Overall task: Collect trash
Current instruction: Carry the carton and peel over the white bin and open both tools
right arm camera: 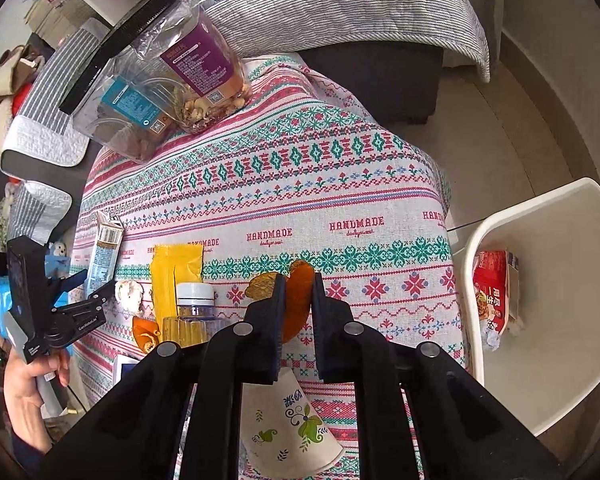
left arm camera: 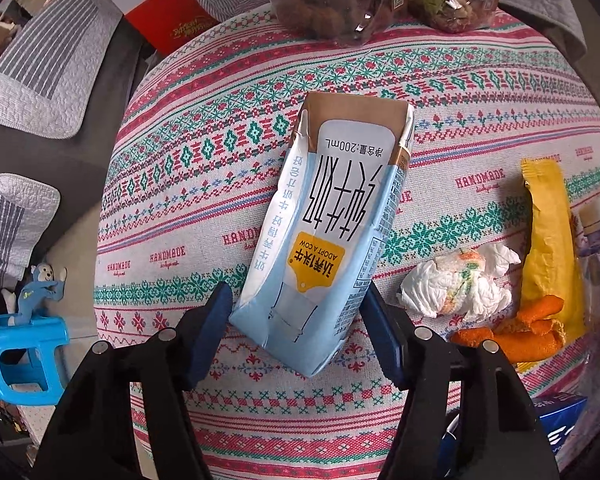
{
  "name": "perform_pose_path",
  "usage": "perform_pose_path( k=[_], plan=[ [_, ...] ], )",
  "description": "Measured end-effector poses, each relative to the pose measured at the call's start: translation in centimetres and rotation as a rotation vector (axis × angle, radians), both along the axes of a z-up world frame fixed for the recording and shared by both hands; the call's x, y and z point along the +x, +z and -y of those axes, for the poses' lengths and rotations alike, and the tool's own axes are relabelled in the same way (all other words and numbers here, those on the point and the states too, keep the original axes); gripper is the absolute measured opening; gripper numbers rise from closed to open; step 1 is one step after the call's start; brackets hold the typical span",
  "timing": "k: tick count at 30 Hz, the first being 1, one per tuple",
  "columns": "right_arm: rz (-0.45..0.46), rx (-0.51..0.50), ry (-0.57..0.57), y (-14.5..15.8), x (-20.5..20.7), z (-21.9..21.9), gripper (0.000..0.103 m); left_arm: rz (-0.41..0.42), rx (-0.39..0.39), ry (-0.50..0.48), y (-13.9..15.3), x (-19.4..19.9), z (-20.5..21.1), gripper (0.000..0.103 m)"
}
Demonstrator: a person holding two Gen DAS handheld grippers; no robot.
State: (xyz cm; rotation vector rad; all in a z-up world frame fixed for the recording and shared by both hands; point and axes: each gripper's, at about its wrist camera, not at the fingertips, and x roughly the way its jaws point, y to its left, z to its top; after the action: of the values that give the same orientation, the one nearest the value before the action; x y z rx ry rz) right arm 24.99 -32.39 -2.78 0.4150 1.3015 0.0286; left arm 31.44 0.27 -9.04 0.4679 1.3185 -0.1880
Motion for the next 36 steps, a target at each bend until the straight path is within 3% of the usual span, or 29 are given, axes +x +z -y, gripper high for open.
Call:
perform_pose_path(
  k=[20, 26, 27, 28, 36],
  plan=[
    [0.033, -0.01, 0.078, 2.8, -1.6, 0.5, 0.011, -0.051, -0.235, 0.164, 5.0, -3.0, 0.7, 0.06],
    [0.048, -0.006, 0.089, 3.7, -2.5, 1.2, 0.011, -0.034, -0.275, 0.112, 7.1, -5.2, 4.1, 0.056],
    [0.051, -0.008, 0.087, 3.8, -2.6, 1.4, 0.011, -0.029, -0.271, 0.105, 7.3, -5.4, 4.7, 0.049],
    [0.053, -0.008, 0.083, 3.9, -2.7, 1.7, 0.011, -0.034, -0.277, 0.104, 7.4, -5.6, 5.2, 0.033],
    [0.083, -0.013, 0.076, 5.1, -3.7, 3.4, 0.01, -0.015, -0.276, 0.116, 8.1, -6.1, 6.5, 0.033]
  ],
)
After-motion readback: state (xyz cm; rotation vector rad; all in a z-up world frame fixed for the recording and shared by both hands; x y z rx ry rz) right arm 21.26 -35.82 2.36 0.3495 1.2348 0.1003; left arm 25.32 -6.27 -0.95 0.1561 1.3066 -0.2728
